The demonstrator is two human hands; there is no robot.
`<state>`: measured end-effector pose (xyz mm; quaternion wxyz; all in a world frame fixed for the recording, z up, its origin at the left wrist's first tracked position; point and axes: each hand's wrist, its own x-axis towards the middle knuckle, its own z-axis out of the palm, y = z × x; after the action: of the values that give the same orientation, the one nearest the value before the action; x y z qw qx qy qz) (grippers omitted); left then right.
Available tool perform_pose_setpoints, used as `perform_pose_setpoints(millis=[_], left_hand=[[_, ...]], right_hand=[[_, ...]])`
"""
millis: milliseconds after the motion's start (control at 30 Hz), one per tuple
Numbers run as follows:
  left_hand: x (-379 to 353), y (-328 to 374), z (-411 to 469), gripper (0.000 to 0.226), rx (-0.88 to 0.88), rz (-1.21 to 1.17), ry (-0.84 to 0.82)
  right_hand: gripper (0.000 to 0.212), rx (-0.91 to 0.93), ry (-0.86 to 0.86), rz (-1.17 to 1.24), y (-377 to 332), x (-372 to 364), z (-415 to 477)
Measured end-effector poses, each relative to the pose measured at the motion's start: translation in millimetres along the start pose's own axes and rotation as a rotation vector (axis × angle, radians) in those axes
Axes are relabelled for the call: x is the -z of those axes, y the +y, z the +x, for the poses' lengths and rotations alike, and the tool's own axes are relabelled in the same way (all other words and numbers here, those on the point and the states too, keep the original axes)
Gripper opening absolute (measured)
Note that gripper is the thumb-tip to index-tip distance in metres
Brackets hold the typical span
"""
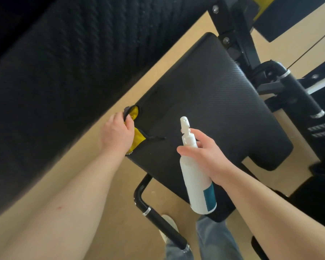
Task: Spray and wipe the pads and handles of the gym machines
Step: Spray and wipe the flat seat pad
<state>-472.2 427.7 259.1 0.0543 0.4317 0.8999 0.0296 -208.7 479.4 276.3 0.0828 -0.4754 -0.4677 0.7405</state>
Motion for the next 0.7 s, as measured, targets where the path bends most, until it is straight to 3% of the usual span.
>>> perform_pose_setpoints(millis=[333,433,533,600,700], left_hand=[[5.5,-26.6,-33.9,0.045,0.072,-0.117,0.006],[1.6,-28.5,-28.4,0.047,0.25,-0.296,0.091],[-2.9,-35.5,-27.3,0.059,0.325,-0.49,0.189],[-4.9,-33.0,-27.4,0.052,0.208,-0.488,0.21],[-8.0,-16.0,-17.8,0.048,-0.127,-0.344,0.159]], right_hand=[[0.044,-0.046,-0.121,0.066,9.0,-29.1,-20.7],[0.026,-0.052,-0.111,0.13,5.5,-35.6,-21.3],[0.024,-0.117,-0.1,0.225,5.8,-35.2,-19.3],[0.024,-0.137,-0.091,0.241,10.6,-29.6,-16.4],[0.021,-0.142,-0.031,0.203,21.4,-20.8,-8.3]])
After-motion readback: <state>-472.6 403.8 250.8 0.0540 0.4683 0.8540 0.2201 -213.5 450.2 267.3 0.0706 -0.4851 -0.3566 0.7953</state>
